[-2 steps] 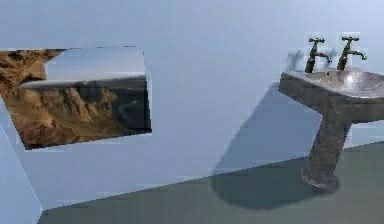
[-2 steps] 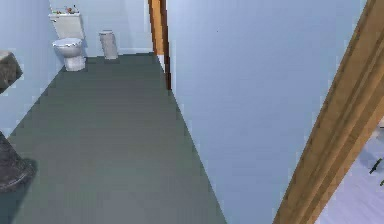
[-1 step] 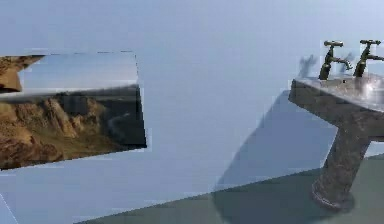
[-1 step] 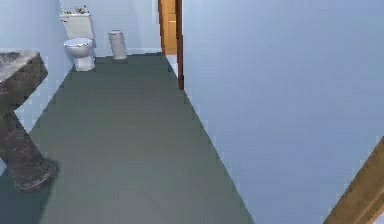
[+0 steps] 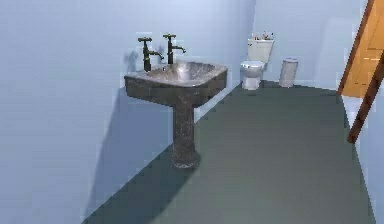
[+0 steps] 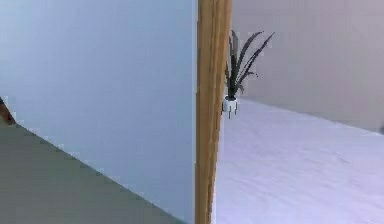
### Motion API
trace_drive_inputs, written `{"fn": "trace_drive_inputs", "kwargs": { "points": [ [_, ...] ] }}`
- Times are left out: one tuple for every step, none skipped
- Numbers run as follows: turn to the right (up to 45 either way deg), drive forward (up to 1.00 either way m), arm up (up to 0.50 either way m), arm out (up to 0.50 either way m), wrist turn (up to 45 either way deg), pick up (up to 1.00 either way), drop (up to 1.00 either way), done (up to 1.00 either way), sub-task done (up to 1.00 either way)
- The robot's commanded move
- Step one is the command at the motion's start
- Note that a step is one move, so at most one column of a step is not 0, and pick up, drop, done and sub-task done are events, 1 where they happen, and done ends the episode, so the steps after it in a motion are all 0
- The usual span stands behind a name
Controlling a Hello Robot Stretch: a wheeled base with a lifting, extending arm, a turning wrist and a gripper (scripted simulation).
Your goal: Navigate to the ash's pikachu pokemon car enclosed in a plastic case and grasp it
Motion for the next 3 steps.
{"fn": "trace_drive_inputs", "kwargs": {
  "points": [
    [30.0, 0.00, 0.00, 0.00, 0.0, 0.00, 0.00, 0.00, 0.00],
    [0.0, 1.00, 0.00, 0.00, 0.0, 0.00, 0.00, 0.00, 0.00],
    [0.0, 1.00, 0.00, 0.00, 0.0, 0.00, 0.00, 0.00, 0.00]
  ]
}}
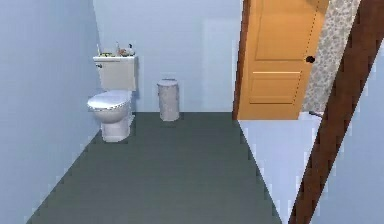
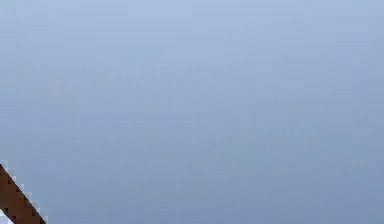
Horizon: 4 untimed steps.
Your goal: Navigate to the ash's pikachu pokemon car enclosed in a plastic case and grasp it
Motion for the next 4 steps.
{"fn": "trace_drive_inputs", "kwargs": {
  "points": [
    [3.0, 0.00, 0.00, 0.00, 0.0, 0.00, 0.00, 0.00, 0.00],
    [0.0, 1.00, 0.00, 0.00, 0.0, 0.00, 0.00, 0.00, 0.00],
    [15.0, 0.00, 0.00, 0.00, 0.0, 0.00, 0.00, 0.00, 0.00],
    [0.0, 0.15, 0.00, 0.00, 0.0, 0.00, 0.00, 0.00, 0.00]
  ]
}}
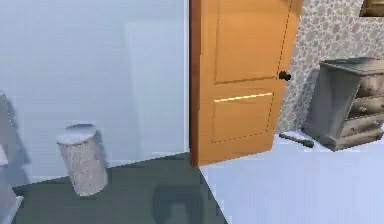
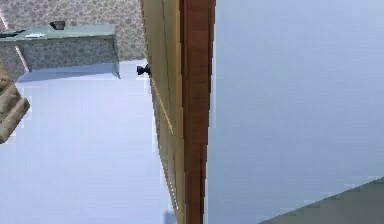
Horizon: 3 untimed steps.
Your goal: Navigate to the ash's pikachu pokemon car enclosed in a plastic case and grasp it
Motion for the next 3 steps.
{"fn": "trace_drive_inputs", "kwargs": {
  "points": [
    [45.0, 0.00, 0.00, 0.00, 0.0, 0.00, 0.00, 0.00, 0.00],
    [3.0, 0.00, 0.00, 0.00, 0.0, 0.00, 0.00, 0.00, 0.00],
    [-3.0, 0.00, 0.00, 0.00, 0.0, 0.00, 0.00, 0.00, 0.00]
  ]
}}
